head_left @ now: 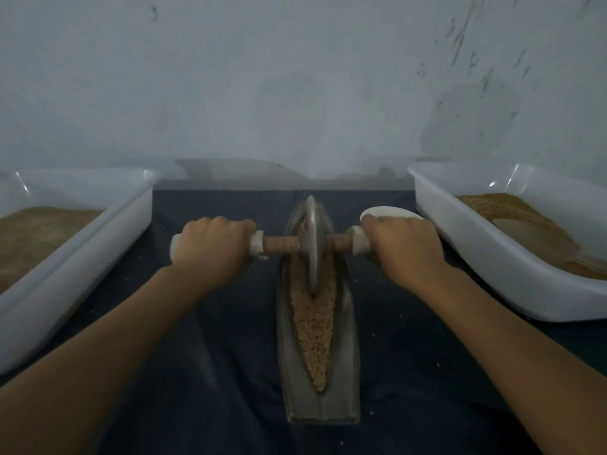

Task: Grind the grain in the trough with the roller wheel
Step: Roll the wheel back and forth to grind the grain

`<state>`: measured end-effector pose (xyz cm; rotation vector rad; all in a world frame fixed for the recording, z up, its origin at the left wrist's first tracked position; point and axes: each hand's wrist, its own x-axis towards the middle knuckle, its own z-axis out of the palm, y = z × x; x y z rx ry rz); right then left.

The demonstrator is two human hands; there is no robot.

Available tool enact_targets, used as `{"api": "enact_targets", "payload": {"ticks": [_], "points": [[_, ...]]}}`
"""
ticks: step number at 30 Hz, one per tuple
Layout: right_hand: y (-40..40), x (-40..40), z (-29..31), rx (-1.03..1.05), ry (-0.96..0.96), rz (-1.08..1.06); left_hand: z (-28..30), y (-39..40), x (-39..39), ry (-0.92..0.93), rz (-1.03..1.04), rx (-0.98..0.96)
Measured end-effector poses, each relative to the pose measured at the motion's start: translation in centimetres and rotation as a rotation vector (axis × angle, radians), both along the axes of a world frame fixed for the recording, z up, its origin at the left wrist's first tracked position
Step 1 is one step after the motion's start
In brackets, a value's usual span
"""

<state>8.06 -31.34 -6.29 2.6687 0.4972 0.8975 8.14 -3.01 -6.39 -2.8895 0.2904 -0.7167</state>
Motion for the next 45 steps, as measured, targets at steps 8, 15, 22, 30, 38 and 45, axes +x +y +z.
{"api": "enact_targets", "payload": {"ticks": [8,15,22,30,38,45], "points": [[-0.1,-4.7,0.2,-0.002,0.03,0.04,0.1,0.8,-4.1,0.021,-0.046,0.025],[-1.2,-8.4,-0.2,0.08,0.069,0.107,0.0,1.8,-7.5,-0.153,-0.263,0.076],[1.1,0.9,1.1,-0.077,-0.015,-0.078,-1.4,0.3,1.6,-0.017,-0.02,-0.141],[-0.1,-5.8,0.4,0.033,-0.004,0.097,-0.4,1.2,-5.0,-0.05,-0.092,0.038],[-1.1,-6.5,-1.2,0.102,0.151,0.066,0.6,0.9,-5.3,-0.117,-0.138,0.172],[0.5,1.6,0.4,0.031,0.081,-0.075,0.3,-0.4,1.4,-0.025,0.006,-0.073]]}}
